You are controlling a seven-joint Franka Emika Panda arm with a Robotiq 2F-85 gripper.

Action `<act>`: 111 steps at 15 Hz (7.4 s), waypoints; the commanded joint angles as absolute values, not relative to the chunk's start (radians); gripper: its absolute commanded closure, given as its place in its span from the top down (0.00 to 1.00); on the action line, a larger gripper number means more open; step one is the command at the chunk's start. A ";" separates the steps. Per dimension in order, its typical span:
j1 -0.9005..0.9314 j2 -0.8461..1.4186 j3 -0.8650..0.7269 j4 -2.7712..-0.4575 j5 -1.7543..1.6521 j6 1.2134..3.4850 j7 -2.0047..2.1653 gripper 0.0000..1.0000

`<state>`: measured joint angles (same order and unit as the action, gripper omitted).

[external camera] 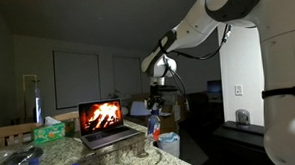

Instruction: Move the three bottles to the right

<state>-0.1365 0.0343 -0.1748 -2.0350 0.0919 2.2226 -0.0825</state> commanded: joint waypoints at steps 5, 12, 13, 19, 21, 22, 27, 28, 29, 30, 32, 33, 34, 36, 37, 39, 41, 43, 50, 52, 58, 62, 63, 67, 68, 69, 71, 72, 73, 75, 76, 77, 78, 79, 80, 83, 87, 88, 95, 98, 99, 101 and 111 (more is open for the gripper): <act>-0.120 0.186 -0.148 -1.899 -0.032 2.171 0.055 0.15; -0.126 0.249 -0.144 -1.837 -0.038 2.114 0.058 0.15; -0.128 0.253 -0.141 -1.840 -0.030 2.121 0.049 0.15; -0.131 0.298 -0.128 -1.830 -0.017 2.111 0.016 0.15; -0.130 0.311 -0.124 -1.826 -0.020 2.107 0.011 0.15; -0.130 0.316 -0.122 -1.824 -0.020 2.105 0.008 0.15; -0.132 0.326 -0.116 -1.817 -0.019 2.092 0.004 0.36; -0.132 0.323 -0.116 -1.820 -0.019 2.094 0.003 0.61; -0.132 0.321 -0.116 -1.822 -0.020 2.095 0.004 0.62; -0.133 0.320 -0.116 -1.823 -0.020 2.096 0.005 0.68; -0.135 0.317 -0.117 -1.825 -0.016 2.095 0.004 0.81; -0.136 0.315 -0.117 -1.828 -0.015 2.097 0.005 0.86; -0.137 0.314 -0.117 -1.830 -0.014 2.100 0.005 0.92; -0.136 0.309 -0.118 -1.833 -0.016 2.101 0.008 0.99; -0.135 0.305 -0.118 -1.834 -0.018 2.100 0.010 1.00; -0.133 0.283 -0.122 -1.839 -0.026 2.105 0.018 1.00; -0.129 0.230 -0.123 -1.858 -0.037 2.114 0.012 1.00; -0.124 0.145 -0.111 -1.894 -0.045 2.129 -0.049 1.00; -0.001 -0.010 0.004 -1.891 -0.095 2.057 -0.153 1.00; 0.051 0.002 0.052 -1.869 -0.086 2.046 -0.162 1.00; 0.160 0.064 0.156 -1.864 -0.083 2.075 -0.260 1.00; 0.169 0.070 0.160 -1.860 -0.072 2.062 -0.212 1.00; 0.167 0.071 0.159 -1.860 -0.072 2.062 -0.219 1.00; 0.172 0.146 0.167 -1.781 -0.082 1.977 -0.352 1.00; 0.174 0.173 0.172 -1.758 -0.084 1.952 -0.385 1.00; 0.176 0.206 0.175 -1.727 -0.099 1.923 -0.416 1.00; 0.176 0.272 0.182 -1.666 -0.123 1.866 -0.481 1.00; 0.174 0.304 0.186 -1.636 -0.131 1.844 -0.523 1.00; 0.173 0.337 0.191 -1.605 -0.137 1.818 -0.562 1.00; 0.176 0.389 0.200 -1.547 -0.155 1.763 -0.637 1.00; 0.181 0.407 0.206 -1.523 -0.165 1.737 -0.672 1.00; 0.188 0.418 0.212 -1.508 -0.181 1.715 -0.701 1.00; 0.196 0.422 0.217 -1.498 -0.198 1.695 -0.730 1.00; 0.205 0.421 0.223 -1.495 -0.219 1.679 -0.758 1.00; 0.214 0.409 0.229 -1.507 -0.238 1.676 -0.787 1.00; 0.243 0.365 0.242 -1.576 -0.310 1.730 -0.847 1.00; 0.253 0.350 0.262 -1.631 -0.332 1.816 -0.907 1.00; 0.250 0.346 0.265 -1.652 -0.321 1.849 -0.914 1.00; 0.214 0.309 0.288 -1.824 -0.207 2.112 -0.935 1.00; 0.212 0.280 0.290 -1.868 -0.168 2.137 -0.932 1.00; 0.214 0.270 0.289 -1.875 -0.160 2.134 -0.928 1.00; 0.219 0.255 0.288 -1.884 -0.152 2.123 -0.922 1.00; 0.214 0.273 0.291 -1.869 -0.114 2.105 -0.964 1.00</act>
<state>0.2359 0.2823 0.2810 -1.8475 -0.1546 2.0938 -0.8999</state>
